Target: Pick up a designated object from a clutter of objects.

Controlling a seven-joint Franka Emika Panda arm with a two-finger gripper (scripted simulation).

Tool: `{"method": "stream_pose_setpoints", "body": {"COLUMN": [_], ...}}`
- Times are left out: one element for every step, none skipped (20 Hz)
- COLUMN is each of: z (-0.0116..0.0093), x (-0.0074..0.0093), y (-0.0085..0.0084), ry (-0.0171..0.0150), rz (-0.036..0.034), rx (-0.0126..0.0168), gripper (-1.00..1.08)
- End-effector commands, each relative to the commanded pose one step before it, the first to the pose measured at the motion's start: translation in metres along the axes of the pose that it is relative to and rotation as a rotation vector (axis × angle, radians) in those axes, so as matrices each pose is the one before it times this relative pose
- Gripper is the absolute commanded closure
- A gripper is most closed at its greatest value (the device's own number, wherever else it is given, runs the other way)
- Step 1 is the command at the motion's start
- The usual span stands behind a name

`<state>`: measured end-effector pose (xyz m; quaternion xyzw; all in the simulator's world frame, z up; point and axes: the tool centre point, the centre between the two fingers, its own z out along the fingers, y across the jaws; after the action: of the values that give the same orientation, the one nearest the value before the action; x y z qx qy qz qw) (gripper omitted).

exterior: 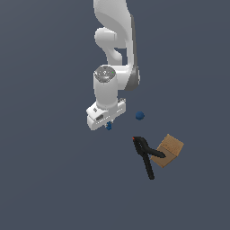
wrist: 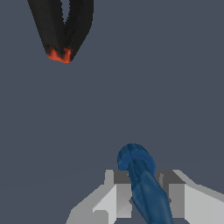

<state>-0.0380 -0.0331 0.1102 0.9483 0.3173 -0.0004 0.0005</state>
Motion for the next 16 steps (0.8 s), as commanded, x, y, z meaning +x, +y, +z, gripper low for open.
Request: {"method": "stream_pose_setpoints", "body": {"z": [-0.02082, -0.00877, -0.0089, -0.009, -0.00911, -0.00915, -0.00919, -0.00918, -0.00916, -0.00914, -0.00913, -0.00911, -0.00909, -0.00907, -0.00907, -0.0086], "x": [0.01616, 0.00694, 0.00704, 0.00714, 0.00724, 0.00728, 0.00734, 0.00735, 0.00736, 0.00738, 0.0074, 0.00742, 0.00745, 0.00747, 0.00739, 0.00717], "y": [-0.01176, -0.00489, -0.00493, -0.00498, -0.00507, -0.00505, -0.00507, -0.00506, -0.00505, -0.00503, -0.00502, -0.005, -0.00498, -0.00496, -0.0049, -0.00468], "ry": [-0.00029, -0.00027, 0.0, 0.0, -0.00025, 0.0, 0.0, 0.0, 0.0, 0.0, 0.0, 0.0, 0.0, 0.0, 0.00034, 0.0], "rz": [-0.00008, 0.00006, 0.0, 0.0, 0.00005, 0.0, 0.0, 0.0, 0.0, 0.0, 0.0, 0.0, 0.0, 0.0, -0.00015, 0.0], "rx": [-0.00118, -0.0004, 0.0, 0.0, -0.00042, 0.0, 0.0, 0.0, 0.0, 0.0, 0.0, 0.0, 0.0, 0.0, 0.00032, 0.0], "gripper": [1.08, 1.08, 1.08, 1.08, 1.08, 1.08, 1.08, 1.08, 1.08, 1.08, 1.08, 1.08, 1.08, 1.08, 1.08, 1.08]}}
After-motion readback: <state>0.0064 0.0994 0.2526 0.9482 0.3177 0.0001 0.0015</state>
